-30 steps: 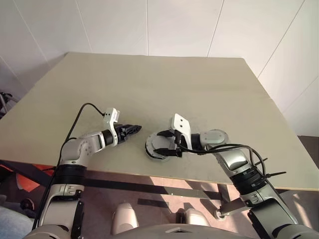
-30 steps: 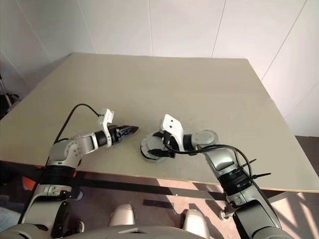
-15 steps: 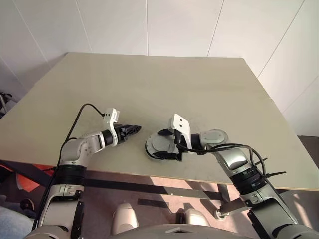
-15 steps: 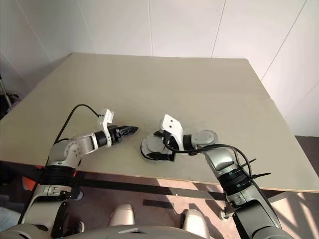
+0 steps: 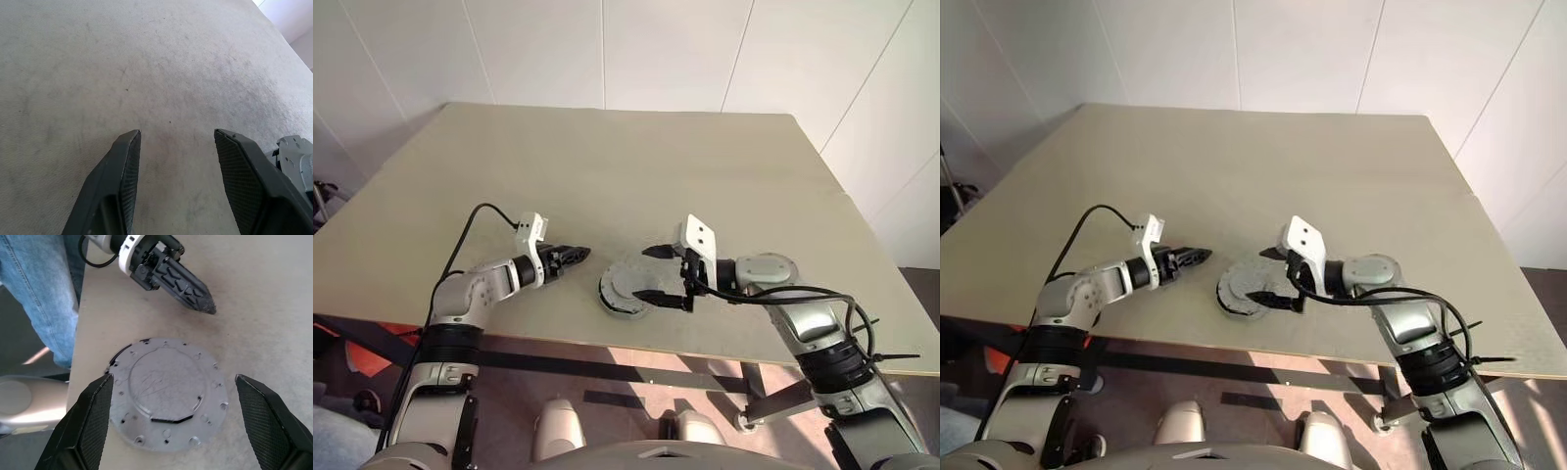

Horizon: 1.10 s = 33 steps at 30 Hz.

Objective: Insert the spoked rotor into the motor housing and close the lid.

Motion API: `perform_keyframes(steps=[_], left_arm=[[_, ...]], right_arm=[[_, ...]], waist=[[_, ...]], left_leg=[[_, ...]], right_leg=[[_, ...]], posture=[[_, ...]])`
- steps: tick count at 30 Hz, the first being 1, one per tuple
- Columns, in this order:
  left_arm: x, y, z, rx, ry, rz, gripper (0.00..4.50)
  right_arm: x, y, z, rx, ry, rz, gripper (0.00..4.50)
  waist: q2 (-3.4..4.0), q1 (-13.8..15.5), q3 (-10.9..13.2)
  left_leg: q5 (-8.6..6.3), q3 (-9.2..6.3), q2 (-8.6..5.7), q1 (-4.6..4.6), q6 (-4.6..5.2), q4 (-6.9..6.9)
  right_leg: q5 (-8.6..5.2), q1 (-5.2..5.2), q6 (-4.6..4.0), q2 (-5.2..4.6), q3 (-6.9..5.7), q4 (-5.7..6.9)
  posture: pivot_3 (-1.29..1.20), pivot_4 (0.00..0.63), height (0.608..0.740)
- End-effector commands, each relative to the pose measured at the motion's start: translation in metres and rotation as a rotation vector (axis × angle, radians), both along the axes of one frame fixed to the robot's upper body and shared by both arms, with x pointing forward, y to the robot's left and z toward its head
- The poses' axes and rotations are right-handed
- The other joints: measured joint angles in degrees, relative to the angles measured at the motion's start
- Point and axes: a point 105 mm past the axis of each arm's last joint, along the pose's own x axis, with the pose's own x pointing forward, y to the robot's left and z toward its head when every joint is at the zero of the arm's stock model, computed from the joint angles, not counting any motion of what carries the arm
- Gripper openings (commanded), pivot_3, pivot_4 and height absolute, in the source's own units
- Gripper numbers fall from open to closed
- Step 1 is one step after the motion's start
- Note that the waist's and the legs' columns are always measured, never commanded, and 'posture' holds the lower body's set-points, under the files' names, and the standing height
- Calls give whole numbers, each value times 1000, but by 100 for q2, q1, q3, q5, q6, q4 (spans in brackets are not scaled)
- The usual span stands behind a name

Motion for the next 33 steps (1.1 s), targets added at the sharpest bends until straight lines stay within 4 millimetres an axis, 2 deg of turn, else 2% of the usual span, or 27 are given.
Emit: perform_keyframes(steps=[1, 5, 7, 9, 13, 17, 23, 25, 33], left_arm=[[4, -3, 11, -1, -45, -22, 2529], [5, -4, 11, -1, -45, -26, 2529], [5, -4, 10, -1, -43, -28, 2529], [5, -5, 10, -1, -41, -30, 2529], [4, -7, 8, -1, -29, -39, 2529], [1, -6, 5, 8, -11, -50, 2529], [-5, 1, 4, 29, 8, -50, 2529], [-7, 4, 4, 33, 11, -46, 2529], [-9, 13, 7, 45, 14, -21, 2529]], right_arm=[[-9, -13, 9, 2, -24, 7, 4462], [-21, -27, 4, -16, 8, -2, 4462], [-27, -31, 4, -7, 32, -1, 4097], [-35, -35, 2, -12, 62, 19, 3562], [-55, -37, -6, 0, 157, 98, 2112], [-51, -26, -19, 15, 191, 112, 672], [-50, 4, -25, 73, 227, 175, 672], [-51, 13, -25, 97, 239, 189, 672], [-43, 31, -33, 138, 265, 193, 672]], waist=[[-1, 1, 0], [-1, 0, 1], [-1, 1, 1], [-1, -3, 1], [-1, 4, 1], [-3, -21, 0], [-2, -18, 0], [-2, -20, 0], [-2, -23, 0]], left_leg=[[0, 1, 0, 1, 0, 1], [0, 2, 0, 3, 0, 1], [0, 2, 0, 3, 0, 1], [0, 2, 0, 4, 0, 1], [-1, 2, 0, 3, 3, 1], [-2, 3, 1, 7, 3, 1], [-2, 3, 0, 6, 3, 4], [-2, 3, 2, 6, 3, 2], [-2, 3, 2, 7, 3, 0]], right_leg=[[0, 0, 0, 0, 1, 0], [-6, 1, 10, 0, 2, 0], [-14, 0, 24, 0, 2, 0], [-13, 0, 22, 0, 3, 0], [-13, 1, 22, -1, 2, -2], [-21, 1, 35, 0, 3, -1], [-20, 1, 33, -1, 2, 1], [-3, 0, 5, 0, 1, 0], [-2, 0, 3, 0, 0, 0]], posture=[[0, 0, 740], [0, 0, 740], [0, 0, 740], [0, 0, 740], [0, 0, 740], [0, 0, 740], [0, 0, 740], [0, 0, 740], [0, 0, 740]])
